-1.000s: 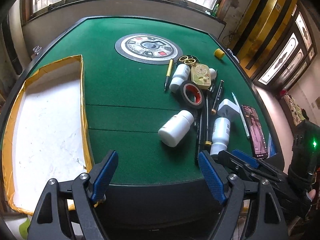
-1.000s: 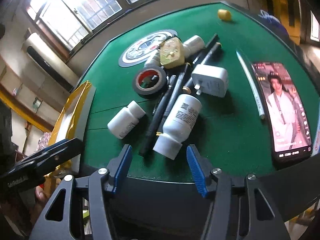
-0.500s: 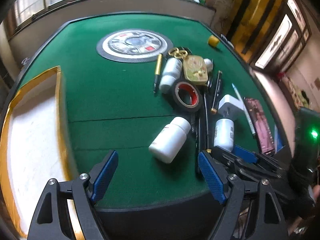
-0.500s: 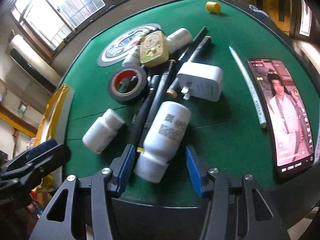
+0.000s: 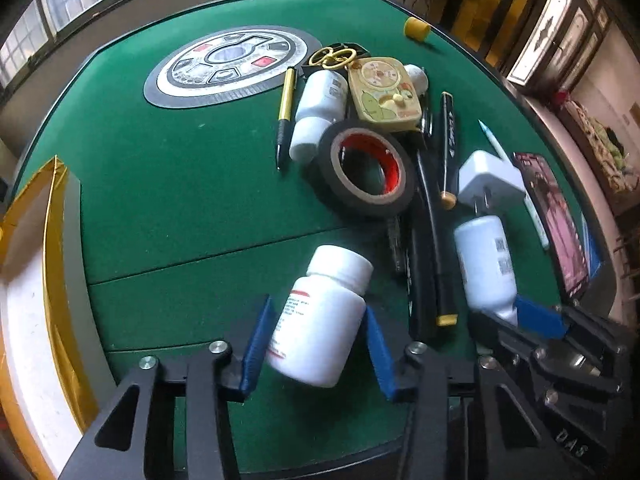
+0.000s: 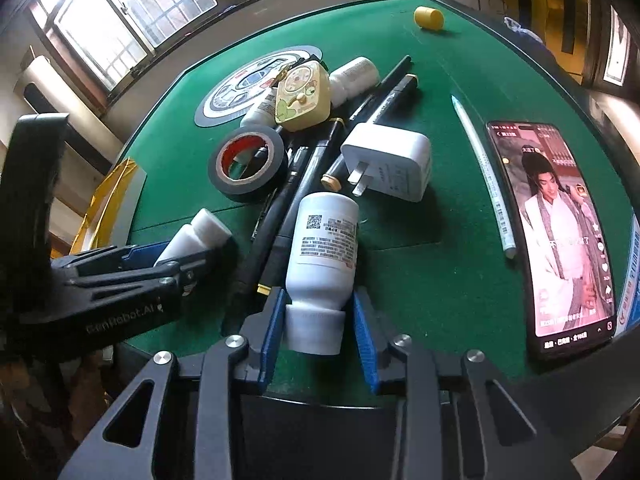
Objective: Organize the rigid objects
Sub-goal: 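Grasp a white pill bottle with the left tool while the right tool grasps another, then carry both white bottles into the foam tray and open both tools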
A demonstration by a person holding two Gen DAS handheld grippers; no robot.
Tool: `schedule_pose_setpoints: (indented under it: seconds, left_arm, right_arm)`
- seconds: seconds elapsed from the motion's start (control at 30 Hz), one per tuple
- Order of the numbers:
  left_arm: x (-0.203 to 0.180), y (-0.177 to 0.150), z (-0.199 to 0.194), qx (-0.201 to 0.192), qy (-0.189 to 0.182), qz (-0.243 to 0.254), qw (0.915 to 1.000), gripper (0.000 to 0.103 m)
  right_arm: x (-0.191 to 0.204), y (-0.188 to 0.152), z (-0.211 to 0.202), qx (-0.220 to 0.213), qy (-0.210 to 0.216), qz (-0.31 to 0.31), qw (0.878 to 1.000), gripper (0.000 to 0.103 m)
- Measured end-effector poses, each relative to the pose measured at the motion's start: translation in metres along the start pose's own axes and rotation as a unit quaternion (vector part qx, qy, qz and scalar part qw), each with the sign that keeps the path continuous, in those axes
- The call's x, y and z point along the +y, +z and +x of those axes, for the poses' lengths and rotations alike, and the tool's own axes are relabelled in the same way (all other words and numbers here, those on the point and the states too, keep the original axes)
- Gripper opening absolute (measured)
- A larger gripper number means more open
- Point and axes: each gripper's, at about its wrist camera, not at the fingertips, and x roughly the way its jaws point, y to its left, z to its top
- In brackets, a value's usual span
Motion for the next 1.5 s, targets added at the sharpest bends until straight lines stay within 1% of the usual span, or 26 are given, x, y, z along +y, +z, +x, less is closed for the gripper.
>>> schedule_pose_setpoints:
  seconds: [0.07, 0.1, 0.2, 0.3, 0.37, 0.47, 0.53, 0.63, 0.7, 0.77, 0.83, 0.93, 1.03, 1.17, 1.3, 1.4, 1.5]
  left_arm:
    - [0.004, -0.005, -0.002, -0.004, -0.005, -0.005, 1.0, 0.046]
    - [0.006, -0.008, -0.003, -0.008, -0.013, -0.006, 0.9999, 0.045]
    - [0.02, -0.02, -0.009, -0.021, -0.042, -0.03, 0.9985, 0.042]
    - [0.03, -0.029, -0.016, -0.016, -0.051, -0.049, 0.9973, 0.042]
    - [0.032, -0.029, -0.018, -0.015, -0.051, -0.059, 0.9969, 0.041]
    - [0.043, -0.043, -0.023, -0.017, -0.051, -0.079, 0.9954, 0.041]
    - [0.051, -0.048, -0.026, -0.017, -0.067, -0.091, 0.9934, 0.041]
    - [0.054, -0.055, -0.034, -0.029, -0.075, -0.105, 0.9912, 0.041]
    - [0.057, -0.054, -0.041, -0.038, -0.083, -0.116, 0.989, 0.041]
    - [0.056, -0.052, -0.052, -0.057, -0.079, -0.119, 0.9881, 0.041]
    - [0.052, -0.053, -0.064, -0.071, -0.065, -0.122, 0.9878, 0.041]
    - [0.052, -0.052, -0.08, -0.081, -0.035, -0.135, 0.9869, 0.041]
    - [0.063, -0.056, -0.095, -0.09, -0.032, -0.15, 0.9841, 0.041]
    - [0.076, -0.063, -0.111, -0.105, -0.017, -0.162, 0.981, 0.041]
    - [0.09, -0.074, -0.127, -0.113, -0.007, -0.18, 0.9771, 0.041]
    - [0.112, -0.086, -0.142, -0.122, -0.003, -0.205, 0.971, 0.041]
    - [0.141, -0.098, -0.155, -0.132, 0.009, -0.236, 0.9628, 0.041]
  right_arm:
    - [0.002, 0.001, 0.001, -0.001, -0.006, -0.002, 1.0, 0.032]
    - [0.004, 0.0, 0.001, -0.002, -0.01, -0.006, 1.0, 0.032]
    - [0.003, 0.0, 0.003, -0.004, -0.012, -0.009, 1.0, 0.032]
    - [0.003, 0.002, 0.004, -0.002, -0.017, -0.009, 1.0, 0.032]
    - [0.003, 0.003, 0.005, -0.003, -0.022, -0.01, 1.0, 0.032]
    - [0.005, 0.003, 0.006, -0.005, -0.03, -0.009, 0.999, 0.032]
    - [0.007, 0.002, 0.006, -0.008, -0.035, -0.009, 0.999, 0.032]
    - [0.006, 0.003, 0.007, -0.011, -0.037, -0.011, 0.999, 0.032]
    - [0.007, 0.003, 0.004, -0.018, -0.029, -0.007, 0.999, 0.031]
    - [0.013, 0.001, -0.005, -0.032, -0.02, -0.012, 0.999, 0.031]
    - [0.021, 0.001, -0.014, -0.045, -0.007, -0.02, 0.999, 0.031]
    - [0.032, 0.001, -0.024, -0.055, 0.02, -0.028, 0.998, 0.031]
    - [0.047, 0.001, -0.032, -0.062, 0.05, -0.041, 0.996, 0.031]
    - [0.072, 0.0, -0.035, -0.059, 0.085, -0.06, 0.993, 0.031]
    - [0.101, 0.004, -0.032, -0.053, 0.103, -0.086, 0.99, 0.031]
    - [0.132, 0.005, -0.023, -0.04, 0.124, -0.112, 0.985, 0.031]
    - [0.169, 0.006, -0.01, -0.021, 0.151, -0.14, 0.978, 0.031]
